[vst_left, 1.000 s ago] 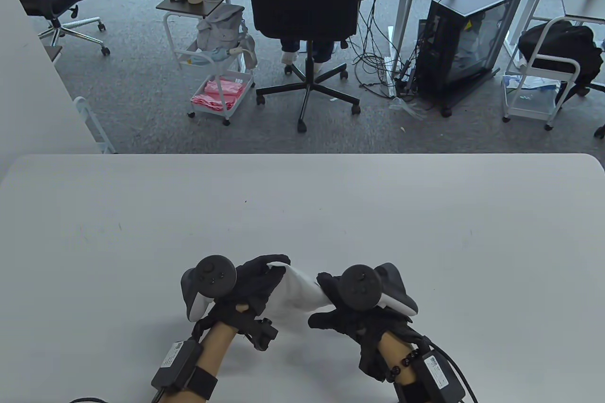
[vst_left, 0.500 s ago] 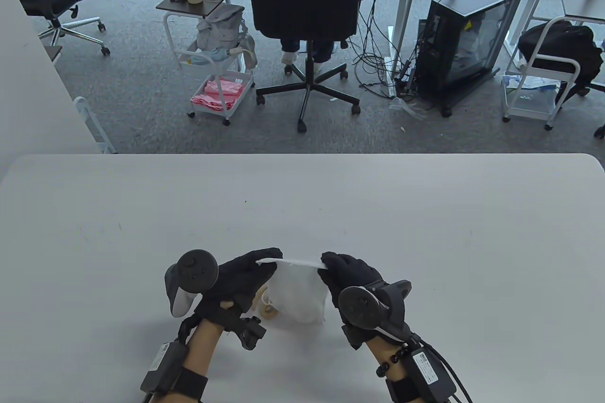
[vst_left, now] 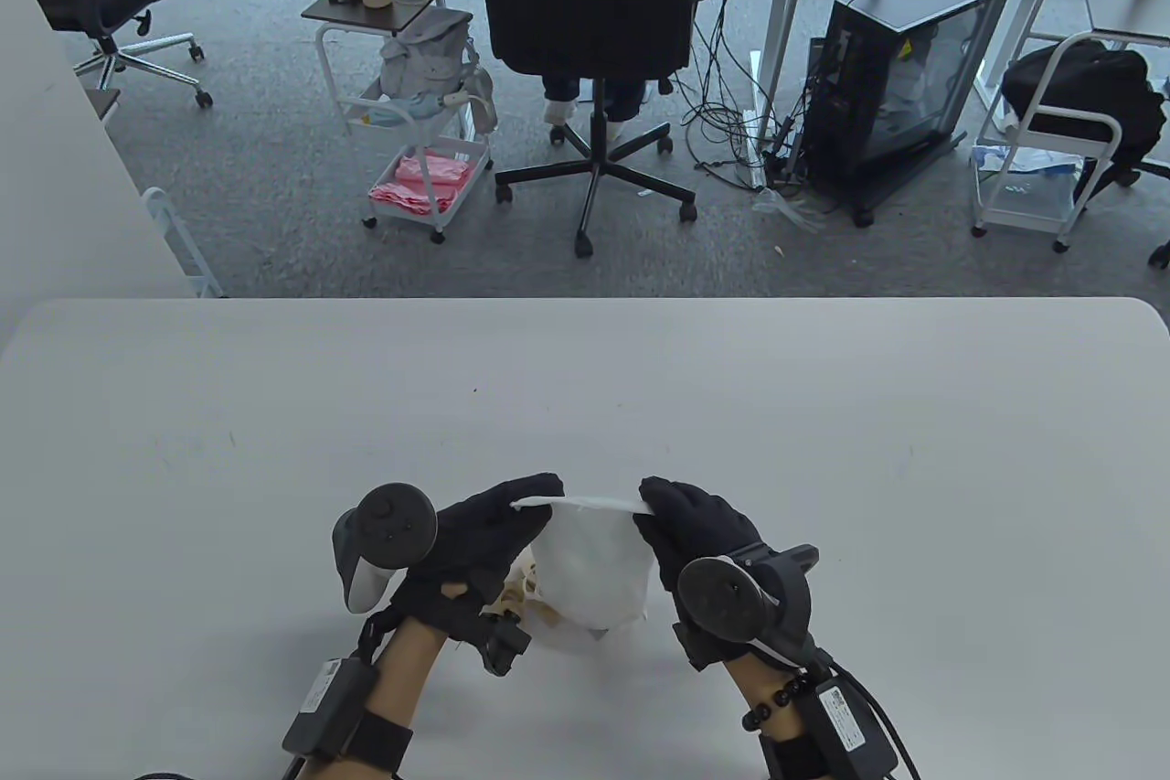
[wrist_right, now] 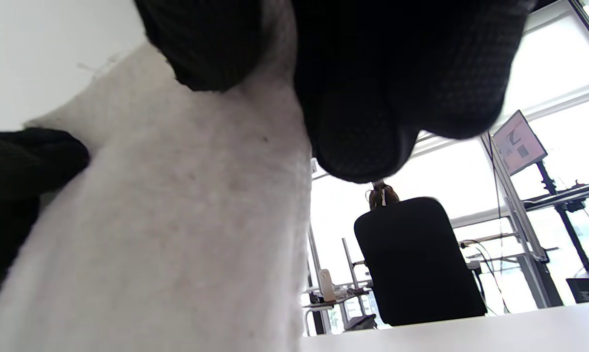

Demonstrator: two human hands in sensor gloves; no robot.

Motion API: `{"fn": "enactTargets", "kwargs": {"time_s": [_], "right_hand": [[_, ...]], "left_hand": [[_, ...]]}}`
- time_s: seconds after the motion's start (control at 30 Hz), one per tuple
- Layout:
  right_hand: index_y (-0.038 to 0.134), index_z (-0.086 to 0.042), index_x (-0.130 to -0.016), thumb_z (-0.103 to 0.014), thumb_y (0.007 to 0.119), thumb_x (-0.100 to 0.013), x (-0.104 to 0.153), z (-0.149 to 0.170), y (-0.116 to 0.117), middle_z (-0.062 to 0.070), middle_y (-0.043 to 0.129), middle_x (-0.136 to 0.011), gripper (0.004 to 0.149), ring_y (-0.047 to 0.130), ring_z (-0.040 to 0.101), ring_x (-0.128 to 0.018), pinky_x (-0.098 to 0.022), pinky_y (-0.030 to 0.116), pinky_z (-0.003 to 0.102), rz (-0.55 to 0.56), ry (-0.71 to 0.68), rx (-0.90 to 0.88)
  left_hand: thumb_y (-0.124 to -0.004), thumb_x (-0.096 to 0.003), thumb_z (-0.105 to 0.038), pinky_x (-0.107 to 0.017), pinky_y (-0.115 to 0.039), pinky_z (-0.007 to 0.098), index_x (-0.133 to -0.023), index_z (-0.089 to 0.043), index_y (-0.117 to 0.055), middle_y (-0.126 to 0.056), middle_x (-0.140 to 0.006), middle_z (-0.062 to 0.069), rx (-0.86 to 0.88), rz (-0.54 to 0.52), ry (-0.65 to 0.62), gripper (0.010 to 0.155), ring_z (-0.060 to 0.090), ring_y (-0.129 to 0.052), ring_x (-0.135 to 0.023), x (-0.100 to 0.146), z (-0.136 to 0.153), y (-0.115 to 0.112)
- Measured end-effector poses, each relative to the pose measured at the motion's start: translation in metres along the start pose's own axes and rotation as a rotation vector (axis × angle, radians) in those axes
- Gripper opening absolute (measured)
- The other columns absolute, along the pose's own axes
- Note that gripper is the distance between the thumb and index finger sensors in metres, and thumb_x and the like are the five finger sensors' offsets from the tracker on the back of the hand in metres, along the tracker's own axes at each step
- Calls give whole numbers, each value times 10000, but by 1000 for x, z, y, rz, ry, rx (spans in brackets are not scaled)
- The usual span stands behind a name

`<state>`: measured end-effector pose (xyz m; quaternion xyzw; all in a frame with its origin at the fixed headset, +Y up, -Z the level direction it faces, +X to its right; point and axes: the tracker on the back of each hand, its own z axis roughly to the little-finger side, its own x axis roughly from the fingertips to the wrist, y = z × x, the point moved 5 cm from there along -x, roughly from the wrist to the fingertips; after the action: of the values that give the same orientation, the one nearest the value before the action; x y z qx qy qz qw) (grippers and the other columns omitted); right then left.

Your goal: Empty bag and arrange number blocks in order

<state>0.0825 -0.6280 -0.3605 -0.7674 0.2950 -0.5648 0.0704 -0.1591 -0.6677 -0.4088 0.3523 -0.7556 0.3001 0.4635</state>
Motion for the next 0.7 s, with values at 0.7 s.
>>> {"fn": "enactTargets", "kwargs": {"time_s": [0.7], "right_hand": [[895, -148, -807, -339, 810, -504, 3, 15, -53, 93, 996, -730, 368, 1071, 286, -504, -381, 948, 422, 151, 27, 136]], "left_hand": [[-740, -555, -428, -653, -737, 649, -974, -248, -816, -888, -980, 87, -37, 53, -100, 463, 415, -952, -887, -8, -32, -23]]}}
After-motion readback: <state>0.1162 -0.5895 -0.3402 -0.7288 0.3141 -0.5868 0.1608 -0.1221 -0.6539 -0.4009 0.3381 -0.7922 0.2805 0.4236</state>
